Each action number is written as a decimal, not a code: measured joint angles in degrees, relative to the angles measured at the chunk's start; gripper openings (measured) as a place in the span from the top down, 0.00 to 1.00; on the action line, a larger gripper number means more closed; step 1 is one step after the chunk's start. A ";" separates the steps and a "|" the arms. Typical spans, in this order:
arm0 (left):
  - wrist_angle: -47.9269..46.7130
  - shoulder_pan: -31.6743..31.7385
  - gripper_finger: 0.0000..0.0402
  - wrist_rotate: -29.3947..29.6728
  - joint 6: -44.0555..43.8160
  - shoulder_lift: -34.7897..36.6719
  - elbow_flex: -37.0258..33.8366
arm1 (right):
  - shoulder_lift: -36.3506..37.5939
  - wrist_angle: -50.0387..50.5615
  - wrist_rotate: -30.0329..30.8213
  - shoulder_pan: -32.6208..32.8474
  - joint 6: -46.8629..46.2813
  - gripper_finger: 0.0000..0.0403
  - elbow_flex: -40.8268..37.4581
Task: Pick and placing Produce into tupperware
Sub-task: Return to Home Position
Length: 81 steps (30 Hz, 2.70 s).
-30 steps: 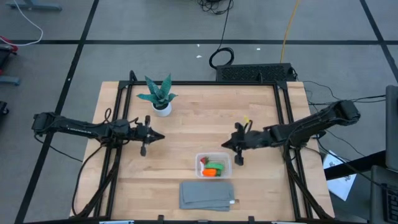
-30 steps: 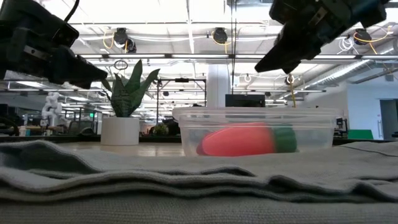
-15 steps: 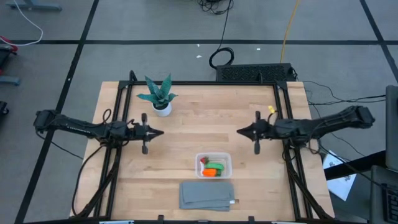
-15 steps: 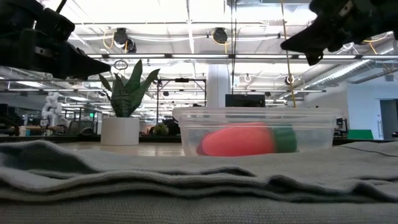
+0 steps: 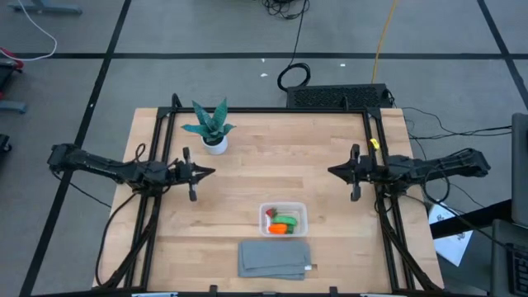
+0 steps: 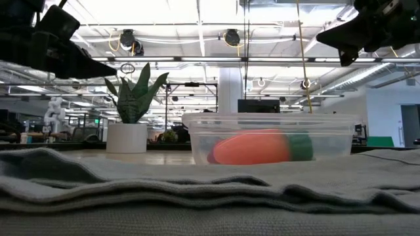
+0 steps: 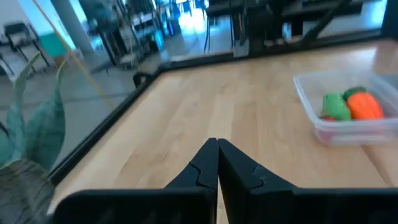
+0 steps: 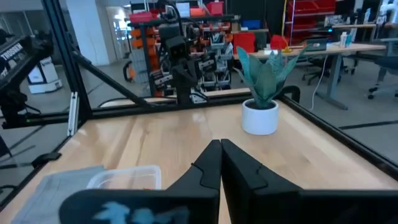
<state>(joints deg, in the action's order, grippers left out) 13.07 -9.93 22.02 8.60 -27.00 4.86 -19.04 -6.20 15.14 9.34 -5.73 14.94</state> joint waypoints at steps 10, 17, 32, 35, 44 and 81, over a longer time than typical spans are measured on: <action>-15.68 -3.81 0.98 0.53 0.76 10.25 4.49 | 7.51 6.91 0.28 0.00 0.03 1.00 -0.03; -22.10 -7.12 0.99 0.50 -0.31 18.45 3.98 | 11.75 9.86 -0.11 0.00 -1.09 1.00 -0.45; -19.31 -10.36 0.99 0.84 2.73 23.01 2.61 | 18.52 10.01 -0.07 -3.62 -0.95 1.00 -6.18; -15.11 -10.34 0.99 -1.81 6.25 23.01 0.07 | 18.92 8.08 -3.36 -5.05 -0.94 1.00 -7.62; -12.08 -8.42 1.00 -2.79 8.19 22.99 -3.27 | 18.93 3.36 -9.48 -9.58 -3.22 1.00 -11.41; -13.94 0.54 0.98 -10.01 0.68 22.88 -3.03 | 18.85 5.45 -15.45 -17.64 -0.64 1.00 -11.83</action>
<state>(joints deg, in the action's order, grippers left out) -0.87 -9.39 12.01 9.28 -4.12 1.83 -0.19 -0.74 -0.32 -8.29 -6.37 3.11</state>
